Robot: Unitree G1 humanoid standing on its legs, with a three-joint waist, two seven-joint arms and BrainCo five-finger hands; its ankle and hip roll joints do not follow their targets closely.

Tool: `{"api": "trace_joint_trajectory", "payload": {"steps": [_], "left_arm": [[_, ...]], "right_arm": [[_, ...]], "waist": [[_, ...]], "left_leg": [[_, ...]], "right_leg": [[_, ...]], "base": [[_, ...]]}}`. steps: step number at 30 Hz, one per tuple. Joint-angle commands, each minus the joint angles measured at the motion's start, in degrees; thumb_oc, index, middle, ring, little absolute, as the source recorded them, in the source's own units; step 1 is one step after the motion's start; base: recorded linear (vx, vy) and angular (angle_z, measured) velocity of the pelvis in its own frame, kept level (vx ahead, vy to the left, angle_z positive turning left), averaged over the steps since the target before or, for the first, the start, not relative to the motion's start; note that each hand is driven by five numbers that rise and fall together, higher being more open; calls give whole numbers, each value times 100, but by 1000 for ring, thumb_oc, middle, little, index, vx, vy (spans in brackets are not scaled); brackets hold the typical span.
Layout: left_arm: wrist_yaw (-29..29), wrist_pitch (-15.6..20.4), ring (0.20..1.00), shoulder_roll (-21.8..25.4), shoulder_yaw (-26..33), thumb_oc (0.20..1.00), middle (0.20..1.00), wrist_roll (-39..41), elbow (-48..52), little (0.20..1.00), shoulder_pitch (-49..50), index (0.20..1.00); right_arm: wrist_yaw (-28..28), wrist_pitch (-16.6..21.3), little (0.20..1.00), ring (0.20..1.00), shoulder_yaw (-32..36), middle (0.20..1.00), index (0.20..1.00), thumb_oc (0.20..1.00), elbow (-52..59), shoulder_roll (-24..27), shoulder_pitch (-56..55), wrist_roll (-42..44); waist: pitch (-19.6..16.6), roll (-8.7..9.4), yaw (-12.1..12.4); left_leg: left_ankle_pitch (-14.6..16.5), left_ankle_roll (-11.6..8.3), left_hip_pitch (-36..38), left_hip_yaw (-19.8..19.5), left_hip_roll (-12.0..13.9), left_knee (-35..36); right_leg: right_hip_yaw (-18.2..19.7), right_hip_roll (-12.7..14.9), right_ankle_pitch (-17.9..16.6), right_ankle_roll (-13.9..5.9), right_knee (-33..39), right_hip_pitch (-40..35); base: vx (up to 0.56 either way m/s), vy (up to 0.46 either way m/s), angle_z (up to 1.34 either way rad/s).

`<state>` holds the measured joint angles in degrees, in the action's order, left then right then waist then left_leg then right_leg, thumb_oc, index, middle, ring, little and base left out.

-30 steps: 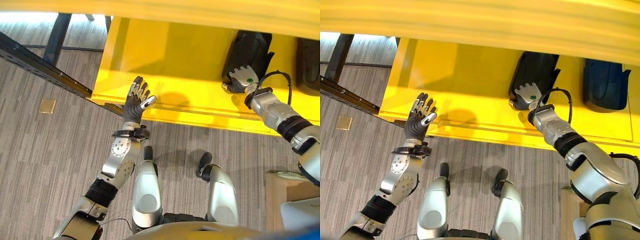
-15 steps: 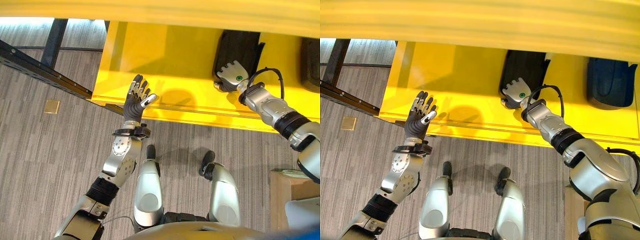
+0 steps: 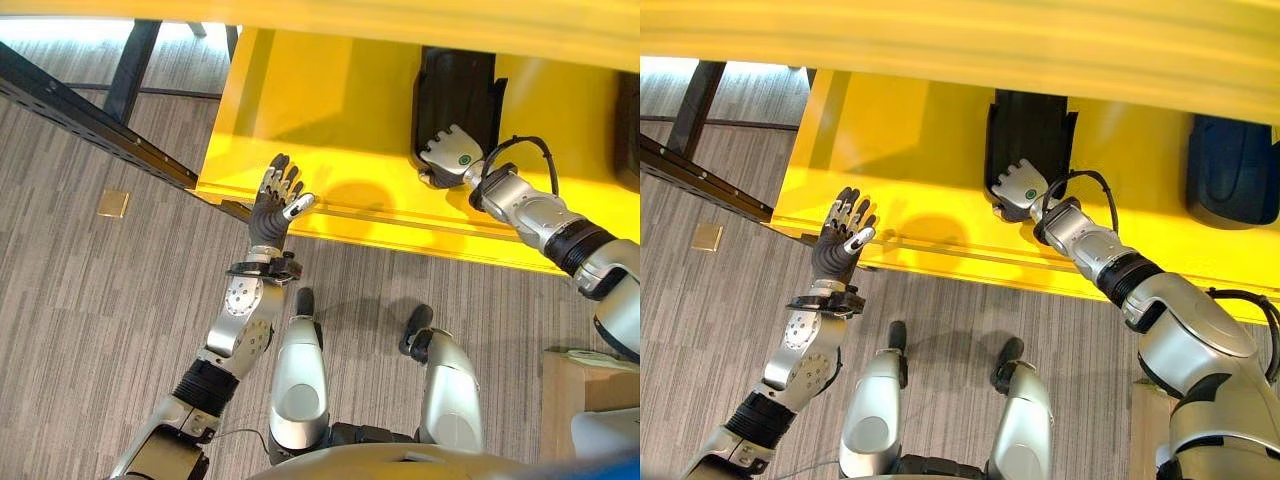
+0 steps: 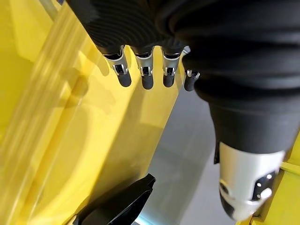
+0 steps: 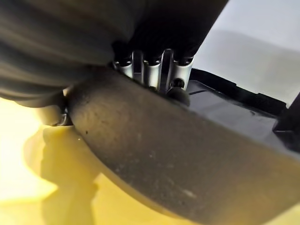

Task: Move parts from the plastic box to the shelf.

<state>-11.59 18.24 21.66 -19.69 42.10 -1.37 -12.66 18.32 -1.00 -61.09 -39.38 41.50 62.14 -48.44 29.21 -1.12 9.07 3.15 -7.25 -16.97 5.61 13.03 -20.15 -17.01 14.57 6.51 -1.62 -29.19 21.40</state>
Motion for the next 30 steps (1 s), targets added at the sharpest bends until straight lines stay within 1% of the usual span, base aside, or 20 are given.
{"api": "trace_joint_trajectory", "payload": {"steps": [1,2,3,4,5,6,7,8,9,11,12,14,17,20,22,27,30], "left_arm": [[85,272,1000,1,48,1000,1000,32,621,1000,37,1000],[62,264,1000,-23,45,1000,1000,20,606,1000,16,1000],[56,245,1000,-19,49,1000,1000,28,617,1000,-3,1000],[46,243,1000,-22,41,1000,1000,25,620,1000,-12,1000],[35,242,1000,-39,28,1000,1000,10,612,1000,-31,1000],[12,242,1000,-50,8,1000,1000,4,606,1000,-53,1000],[-34,241,1000,-59,-23,1000,1000,-5,615,1000,-82,1000],[-42,241,1000,-61,-28,1000,1000,-2,614,1000,-93,1000],[-73,231,1000,-73,-37,1000,1000,-12,618,1000,-117,1000],[-89,229,1000,-79,-41,1000,1000,-1,620,1000,-139,1000],[-126,214,1000,-95,-48,1000,1000,-11,644,1000,-165,1000],[-150,194,1000,-105,-55,1000,1000,-6,664,1000,-181,1000],[-209,203,1000,-121,-76,1000,1000,11,660,1000,-234,1000],[-196,258,1000,-144,-95,1000,1000,52,577,1000,-268,1000],[-188,271,1000,-155,-109,1000,1000,66,541,1000,-262,1000],[-118,357,1000,-130,-122,1000,1000,113,450,1000,-248,1000],[-89,388,1000,-113,-119,1000,1000,136,419,1000,-236,1000]], "right_arm": [[-131,-483,200,200,-101,200,200,200,-205,-145,347,429],[-97,-612,200,200,-80,200,200,200,-300,-175,304,431],[-72,-663,200,200,-62,200,200,200,-382,-187,304,432],[-54,-678,200,200,-47,200,200,200,-427,-198,298,413],[13,-775,200,200,-34,200,200,200,-500,-224,277,468],[72,-924,256,256,-15,256,256,256,-567,-243,268,682],[68,-999,573,573,58,573,573,573,-676,-276,283,905],[74,-1018,573,573,82,573,573,573,-722,-284,297,1081],[45,-1016,1000,1000,138,1000,1000,1000,-807,-319,305,1367],[62,-1030,1000,1000,222,1000,1000,1000,-886,-364,276,1740],[170,-1055,1000,1000,323,1000,1000,1000,-943,-437,242,1759],[188,-1008,1000,1000,385,1000,1000,1000,-979,-470,233,1659],[248,-919,1000,1000,458,1000,1000,1000,-1070,-506,227,1263],[254,-772,1000,1000,350,1000,1000,1000,-1129,-494,276,417],[226,-794,1000,1000,260,1000,1000,1000,-1157,-476,283,266],[177,-551,1000,1000,121,1000,1000,1000,-1278,-443,275,-451],[114,-449,1000,1000,61,1000,1000,1000,-1273,-387,264,-671]], "waist": [[26,-47,88],[25,-31,71],[26,-54,78],[27,-59,76],[27,-69,69],[29,-80,60],[34,-93,52],[37,-97,51],[42,-107,45],[53,-122,29],[55,-146,11],[57,-163,1],[56,-205,-25],[51,-239,-31],[46,-249,-24],[29,-238,11],[27,-224,20]], "left_leg": [[-267,323,-66,340,-155,87],[-162,271,-22,311,-168,59],[-275,323,-76,343,-145,85],[-274,326,-77,343,-143,84],[-276,327,-83,343,-139,80],[-280,328,-90,340,-138,73],[-276,335,-93,338,-143,68],[-274,337,-93,337,-145,69],[-272,336,-91,334,-150,70],[-277,332,-99,332,-155,72],[-284,331,-94,333,-162,90],[-285,333,-92,329,-166,94],[-289,338,-78,334,-176,110],[-277,344,-67,333,-186,92],[-278,348,-53,335,-185,98],[-284,359,-56,334,-188,109],[-290,359,-59,332,-184,110]], "right_leg": [[-39,-218,582,-58,-618,-270],[8,-208,678,-119,-650,-309],[-43,-221,578,-53,-614,-270],[-41,-219,578,-53,-614,-270],[-38,-217,577,-52,-621,-263],[-34,-215,576,-51,-637,-252],[-25,-210,577,-54,-651,-242],[-25,-207,577,-55,-652,-240],[-22,-204,577,-54,-660,-235],[-14,-201,572,-56,-659,-226],[-2,-203,566,-55,-647,-221],[8,-202,563,-56,-643,-216],[15,-192,553,-58,-632,-214],[15,-180,560,-59,-640,-225],[7,-179,567,-56,-634,-244],[-11,-173,574,-67,-642,-243],[-17,-173,578,-68,-651,-240]], "base": [[58,-9,7],[-68,-1,4],[-5,-3,5],[-67,5,3],[-5,7,3],[0,0,0],[0,0,0],[0,0,0],[0,0,0],[0,0,0],[0,0,0],[-4,16,0],[-4,23,0],[0,0,0],[0,0,0],[0,0,0],[0,0,0]]}}
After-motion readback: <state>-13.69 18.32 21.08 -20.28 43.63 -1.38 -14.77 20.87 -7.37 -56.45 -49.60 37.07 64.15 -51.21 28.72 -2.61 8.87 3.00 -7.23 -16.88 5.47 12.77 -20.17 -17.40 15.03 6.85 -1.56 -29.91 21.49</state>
